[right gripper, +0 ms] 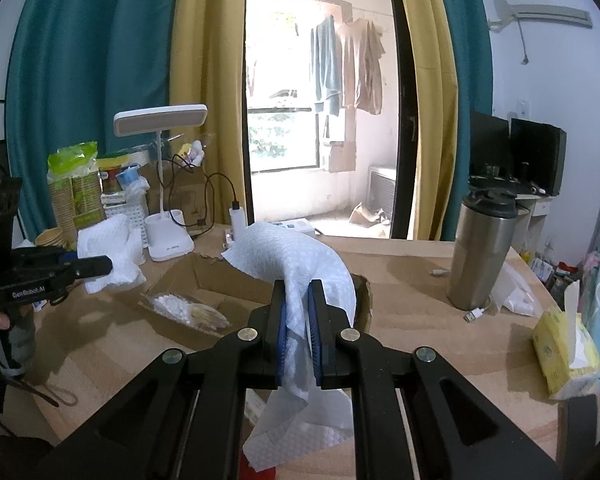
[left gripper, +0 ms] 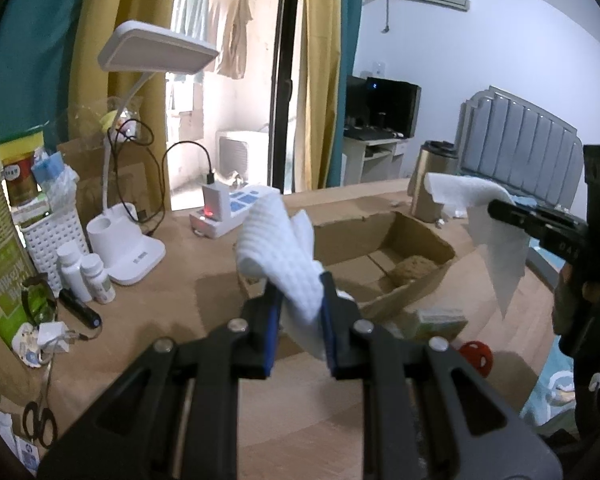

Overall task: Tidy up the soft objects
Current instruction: 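Carry both white towels over the cardboard box and release them inside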

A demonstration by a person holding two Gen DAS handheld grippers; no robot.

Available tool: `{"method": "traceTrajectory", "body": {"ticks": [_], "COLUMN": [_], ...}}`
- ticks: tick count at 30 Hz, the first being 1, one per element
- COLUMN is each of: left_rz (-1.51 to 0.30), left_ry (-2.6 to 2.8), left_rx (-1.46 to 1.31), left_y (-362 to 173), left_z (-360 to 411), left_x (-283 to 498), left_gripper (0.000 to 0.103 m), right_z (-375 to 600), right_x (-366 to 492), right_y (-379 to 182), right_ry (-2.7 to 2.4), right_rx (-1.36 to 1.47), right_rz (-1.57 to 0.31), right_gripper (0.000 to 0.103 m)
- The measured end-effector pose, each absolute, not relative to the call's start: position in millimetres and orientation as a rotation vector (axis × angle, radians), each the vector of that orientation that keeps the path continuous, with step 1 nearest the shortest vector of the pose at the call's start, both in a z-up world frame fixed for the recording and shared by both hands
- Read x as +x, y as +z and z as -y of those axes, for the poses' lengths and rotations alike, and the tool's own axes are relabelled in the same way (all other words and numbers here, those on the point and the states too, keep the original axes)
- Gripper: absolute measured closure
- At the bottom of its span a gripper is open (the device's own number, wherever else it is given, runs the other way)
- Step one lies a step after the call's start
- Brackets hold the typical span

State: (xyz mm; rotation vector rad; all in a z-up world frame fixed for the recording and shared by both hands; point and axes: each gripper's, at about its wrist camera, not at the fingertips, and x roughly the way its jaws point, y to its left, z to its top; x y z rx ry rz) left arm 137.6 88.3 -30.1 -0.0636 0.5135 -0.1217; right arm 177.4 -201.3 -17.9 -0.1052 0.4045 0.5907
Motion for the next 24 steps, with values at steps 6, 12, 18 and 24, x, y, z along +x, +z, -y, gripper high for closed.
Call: {"method": "traceTrajectory", "body": {"ticks": [6,12,18,24], "left_rz": [-0.516,-0.491,-0.492,-0.497], "left_ry": [-0.133,-0.147,-0.156,-0.167], "left_rx": [-0.082,-0.090,-0.098,-0.101], "left_y": [-31,-26,-26,-28], "left_z": [-97,-100,-102,-99], "left_x": [149,157,166,174], "left_gripper": [0.084,0.084,0.084,0.084], "right_z": [187,171,152,130], "right_x": [189,208,223,242], "right_y": [-13,-10,-1,3], "right_ry": [0.612,0.645,0.701,0.743], "right_rx": [-0.113,-0.097,-0.109,-0.110], "right_rz": [-0.399,-0.420,-0.398,-0.391], "right_gripper": [0.092,0.092,0.092,0.092]}}
